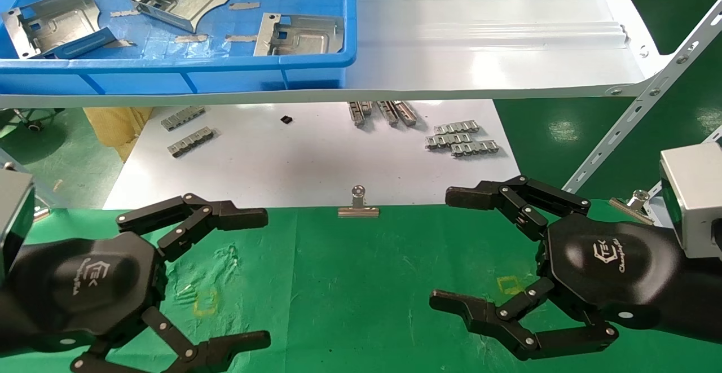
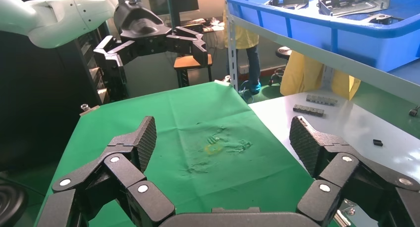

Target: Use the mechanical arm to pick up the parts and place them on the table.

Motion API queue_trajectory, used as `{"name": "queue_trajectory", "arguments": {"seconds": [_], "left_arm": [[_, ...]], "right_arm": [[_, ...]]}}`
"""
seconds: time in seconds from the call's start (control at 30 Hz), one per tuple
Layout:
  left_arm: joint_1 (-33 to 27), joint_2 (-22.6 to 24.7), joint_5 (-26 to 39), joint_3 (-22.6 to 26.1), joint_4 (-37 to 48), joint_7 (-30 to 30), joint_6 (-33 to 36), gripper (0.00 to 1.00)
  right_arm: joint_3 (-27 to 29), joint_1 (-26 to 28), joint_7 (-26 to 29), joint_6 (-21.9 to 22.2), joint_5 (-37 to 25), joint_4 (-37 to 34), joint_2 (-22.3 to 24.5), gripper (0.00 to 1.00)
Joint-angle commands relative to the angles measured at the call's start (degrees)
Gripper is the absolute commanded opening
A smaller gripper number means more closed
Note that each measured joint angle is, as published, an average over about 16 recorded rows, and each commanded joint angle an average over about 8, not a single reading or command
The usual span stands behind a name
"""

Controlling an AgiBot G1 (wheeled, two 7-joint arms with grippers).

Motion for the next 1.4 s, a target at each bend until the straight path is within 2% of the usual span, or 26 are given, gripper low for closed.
{"name": "queue_trajectory", "arguments": {"seconds": [0.03, 0.17, 0.4, 0.43, 1.4], "left_arm": [[0.0, 0.0, 0.0, 0.0, 0.0, 0.0, 0.0, 1.0], [0.0, 0.0, 0.0, 0.0, 0.0, 0.0, 0.0, 1.0], [0.0, 0.0, 0.0, 0.0, 0.0, 0.0, 0.0, 1.0], [0.0, 0.0, 0.0, 0.0, 0.0, 0.0, 0.0, 1.0], [0.0, 0.0, 0.0, 0.0, 0.0, 0.0, 0.0, 1.0]], "right_arm": [[0.0, 0.0, 0.0, 0.0, 0.0, 0.0, 0.0, 1.0], [0.0, 0.0, 0.0, 0.0, 0.0, 0.0, 0.0, 0.97], [0.0, 0.0, 0.0, 0.0, 0.0, 0.0, 0.0, 0.1], [0.0, 0.0, 0.0, 0.0, 0.0, 0.0, 0.0, 0.0], [0.0, 0.0, 0.0, 0.0, 0.0, 0.0, 0.0, 0.0]]}}
